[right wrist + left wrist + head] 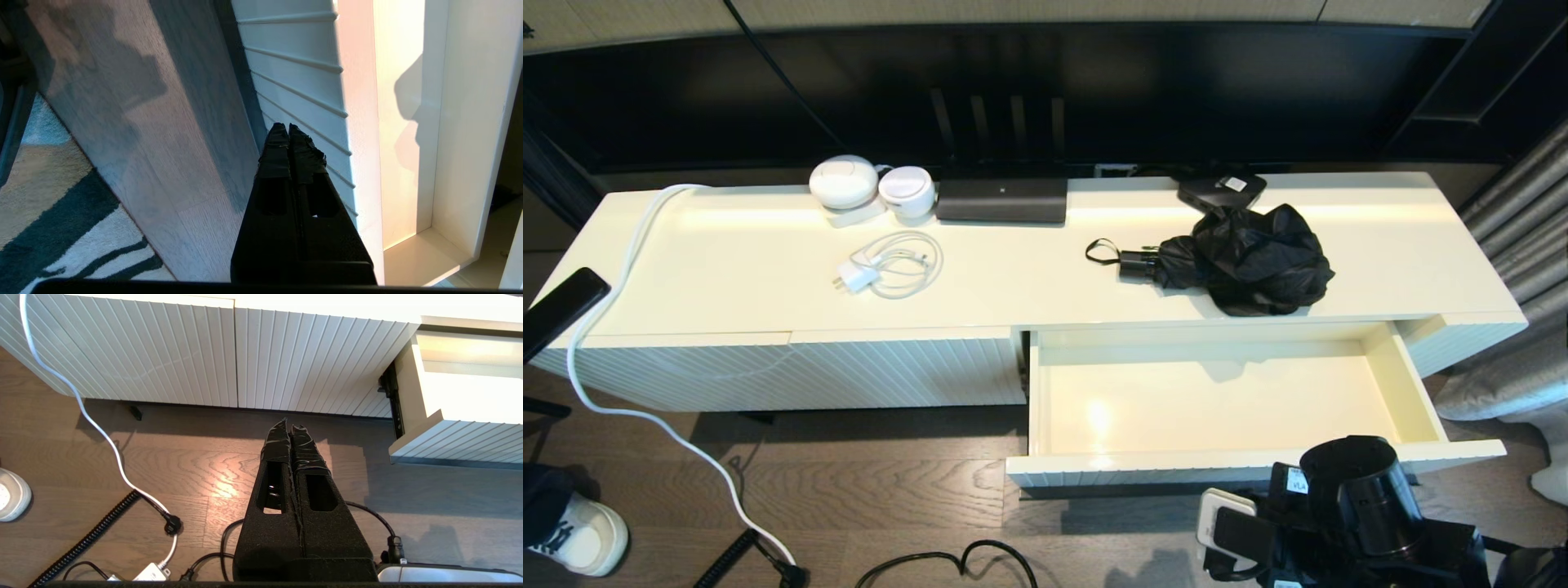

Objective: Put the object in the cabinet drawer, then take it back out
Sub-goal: Close the drawer

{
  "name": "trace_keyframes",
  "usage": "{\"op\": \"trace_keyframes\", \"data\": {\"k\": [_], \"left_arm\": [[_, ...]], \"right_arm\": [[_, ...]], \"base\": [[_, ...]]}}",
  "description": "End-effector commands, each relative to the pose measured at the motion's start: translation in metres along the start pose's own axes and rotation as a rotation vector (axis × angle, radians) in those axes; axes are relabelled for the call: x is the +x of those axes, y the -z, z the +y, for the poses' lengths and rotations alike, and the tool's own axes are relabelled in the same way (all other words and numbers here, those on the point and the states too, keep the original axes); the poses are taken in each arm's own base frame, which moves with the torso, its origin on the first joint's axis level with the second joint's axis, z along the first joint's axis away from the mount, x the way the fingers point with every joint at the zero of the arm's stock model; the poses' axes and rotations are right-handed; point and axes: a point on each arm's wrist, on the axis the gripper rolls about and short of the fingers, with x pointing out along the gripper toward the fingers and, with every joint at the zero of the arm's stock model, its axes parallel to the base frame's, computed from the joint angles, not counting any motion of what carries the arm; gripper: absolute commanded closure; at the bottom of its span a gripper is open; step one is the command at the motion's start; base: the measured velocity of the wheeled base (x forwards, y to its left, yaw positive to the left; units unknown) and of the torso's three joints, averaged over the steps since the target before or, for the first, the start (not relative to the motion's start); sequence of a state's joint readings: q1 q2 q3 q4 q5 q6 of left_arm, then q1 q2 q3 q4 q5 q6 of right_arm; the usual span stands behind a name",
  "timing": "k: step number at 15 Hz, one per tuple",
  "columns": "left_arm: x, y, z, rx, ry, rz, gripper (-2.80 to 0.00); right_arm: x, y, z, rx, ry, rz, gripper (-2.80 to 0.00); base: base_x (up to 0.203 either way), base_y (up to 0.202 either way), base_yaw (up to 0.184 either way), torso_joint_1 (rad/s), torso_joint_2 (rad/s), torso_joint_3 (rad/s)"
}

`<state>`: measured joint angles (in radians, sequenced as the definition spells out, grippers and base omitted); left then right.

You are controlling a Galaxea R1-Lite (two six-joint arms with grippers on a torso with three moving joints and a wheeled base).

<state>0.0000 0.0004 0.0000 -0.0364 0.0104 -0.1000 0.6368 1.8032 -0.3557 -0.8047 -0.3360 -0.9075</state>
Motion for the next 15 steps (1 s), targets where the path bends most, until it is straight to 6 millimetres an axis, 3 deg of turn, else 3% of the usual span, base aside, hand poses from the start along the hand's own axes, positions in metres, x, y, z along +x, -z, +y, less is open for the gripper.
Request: {"op": "trace_keyframes", "data": {"k": [1, 15], "left_arm": [[0.000, 0.000, 0.000, -0.001, 0.000, -0.001, 0.00], [0.000, 0.000, 0.000, -0.001, 0.000, -0.001, 0.00]], "right_arm": [[0.005, -0.002, 0.001, -0.002, 0.008, -0.004, 0.00], [0.027, -0.006, -0.009, 0.056, 0.135, -0.067, 0.00]], "base": [[0.000, 0.000, 0.000, 0.000, 0.00, 0.000], [0.000, 0.000, 0.000, 0.000, 0.00, 0.000]]}}
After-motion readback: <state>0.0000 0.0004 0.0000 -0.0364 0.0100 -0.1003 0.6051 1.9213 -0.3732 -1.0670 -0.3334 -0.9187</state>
